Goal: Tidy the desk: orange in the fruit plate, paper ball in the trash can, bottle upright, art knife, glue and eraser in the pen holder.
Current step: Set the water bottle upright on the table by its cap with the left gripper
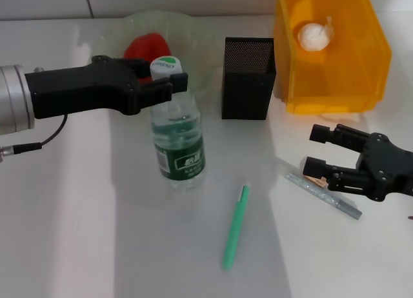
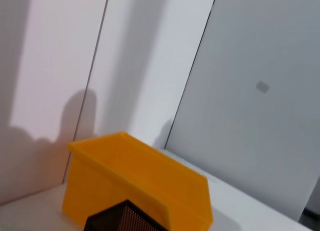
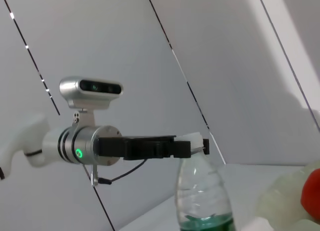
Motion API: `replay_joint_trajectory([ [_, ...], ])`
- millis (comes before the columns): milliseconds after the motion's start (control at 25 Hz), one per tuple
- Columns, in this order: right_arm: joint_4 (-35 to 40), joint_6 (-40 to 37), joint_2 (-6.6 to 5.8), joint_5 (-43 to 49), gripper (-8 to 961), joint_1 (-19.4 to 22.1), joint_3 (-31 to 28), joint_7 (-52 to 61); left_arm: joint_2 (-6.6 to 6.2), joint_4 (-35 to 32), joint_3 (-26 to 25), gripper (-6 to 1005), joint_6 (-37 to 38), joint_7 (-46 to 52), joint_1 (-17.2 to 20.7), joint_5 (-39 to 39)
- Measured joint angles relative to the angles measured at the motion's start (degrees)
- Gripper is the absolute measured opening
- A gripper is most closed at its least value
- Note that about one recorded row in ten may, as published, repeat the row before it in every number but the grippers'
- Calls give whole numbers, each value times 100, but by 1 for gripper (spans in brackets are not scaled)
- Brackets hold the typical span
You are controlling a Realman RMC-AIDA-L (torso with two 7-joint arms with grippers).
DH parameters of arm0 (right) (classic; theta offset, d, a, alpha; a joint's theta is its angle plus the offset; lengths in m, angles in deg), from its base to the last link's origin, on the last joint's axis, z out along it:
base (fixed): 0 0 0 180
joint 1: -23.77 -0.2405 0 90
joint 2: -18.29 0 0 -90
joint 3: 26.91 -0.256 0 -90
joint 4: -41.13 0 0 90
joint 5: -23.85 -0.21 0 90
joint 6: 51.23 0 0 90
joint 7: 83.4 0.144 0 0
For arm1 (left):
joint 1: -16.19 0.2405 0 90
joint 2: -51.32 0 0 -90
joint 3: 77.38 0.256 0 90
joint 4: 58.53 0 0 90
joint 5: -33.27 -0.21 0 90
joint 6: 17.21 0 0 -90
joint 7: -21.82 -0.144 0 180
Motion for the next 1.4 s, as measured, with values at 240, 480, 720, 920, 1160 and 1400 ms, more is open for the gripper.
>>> replay_joint_trajectory([
  [240, -179, 22, 10, -65, 852, -39, -53, 1, -9, 1494, -412, 452, 134, -1675, -17, 1229],
  [480, -303, 47, 12, -83, 851, -75, -226, -21, -15, 2888, -837, 453, 739, -3526, -103, 2017],
  [720, -444, 50, 11, -145, 851, -141, -304, -28, -13, 3861, -987, 455, 1143, -4791, -231, 2419],
  [920, -568, 55, 8, -150, 851, -246, -308, -43, -12, 4236, -1033, 456, 1186, -5192, -318, 2519],
  [1160, -637, 96, 8, -152, 852, -285, -309, -57, 8, 5381, -1093, 458, 1225, -6699, -601, 3105],
  [1400, -683, 130, 24, -174, 852, -314, -309, -90, 24, 6134, -1524, 459, 1221, -7308, -937, 3134],
])
